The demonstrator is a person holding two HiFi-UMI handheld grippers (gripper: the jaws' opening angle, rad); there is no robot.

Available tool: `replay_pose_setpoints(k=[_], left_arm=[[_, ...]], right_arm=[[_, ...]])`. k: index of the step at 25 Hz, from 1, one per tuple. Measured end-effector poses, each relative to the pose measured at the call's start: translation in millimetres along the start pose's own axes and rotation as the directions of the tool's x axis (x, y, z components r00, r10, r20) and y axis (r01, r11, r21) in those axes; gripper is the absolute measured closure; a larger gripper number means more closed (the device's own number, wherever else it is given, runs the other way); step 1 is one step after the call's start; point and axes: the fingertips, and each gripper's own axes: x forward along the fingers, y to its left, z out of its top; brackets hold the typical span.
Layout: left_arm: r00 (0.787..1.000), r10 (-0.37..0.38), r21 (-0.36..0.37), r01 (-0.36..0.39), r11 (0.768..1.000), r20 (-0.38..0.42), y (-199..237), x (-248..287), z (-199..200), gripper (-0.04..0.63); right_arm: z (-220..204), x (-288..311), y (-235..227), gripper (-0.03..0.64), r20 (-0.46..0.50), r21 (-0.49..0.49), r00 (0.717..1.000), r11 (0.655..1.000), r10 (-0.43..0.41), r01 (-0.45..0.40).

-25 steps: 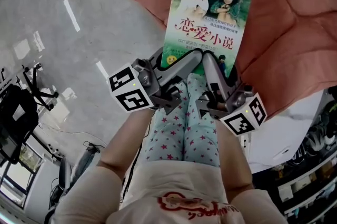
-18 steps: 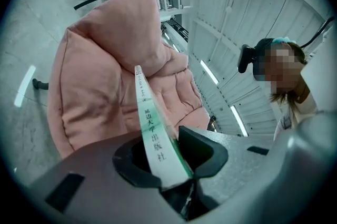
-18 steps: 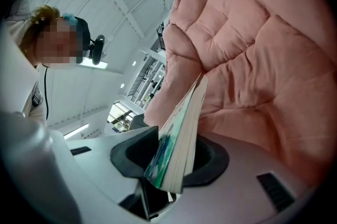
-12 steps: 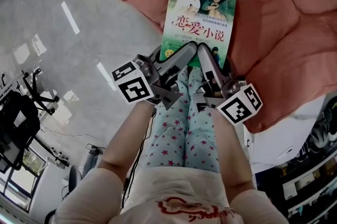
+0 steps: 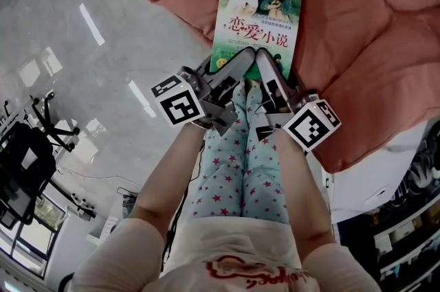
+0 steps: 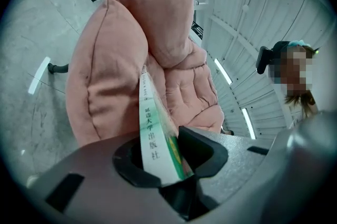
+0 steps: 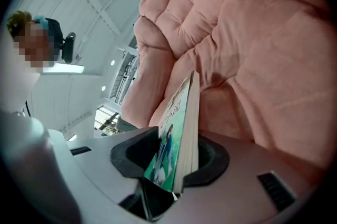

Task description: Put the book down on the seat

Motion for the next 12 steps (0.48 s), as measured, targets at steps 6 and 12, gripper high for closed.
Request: replay_pose_setpoints(k=[6,12], left_arm=[[0.999,0.038,0.004,-0.038,0.999,-0.039,14,0,-7,0.495],[0.991,0.118,0.013,-0.117,0.993,-0.065,14,-1,-4,0.486]], right_arm=[[-5,3,-13,0.494,-0.019,0.009,0.995,0.995,-0.097,0.097],[-3,3,-12,0.488,-0.018,-0.02,0.984,0.985,-0.174,0.174]])
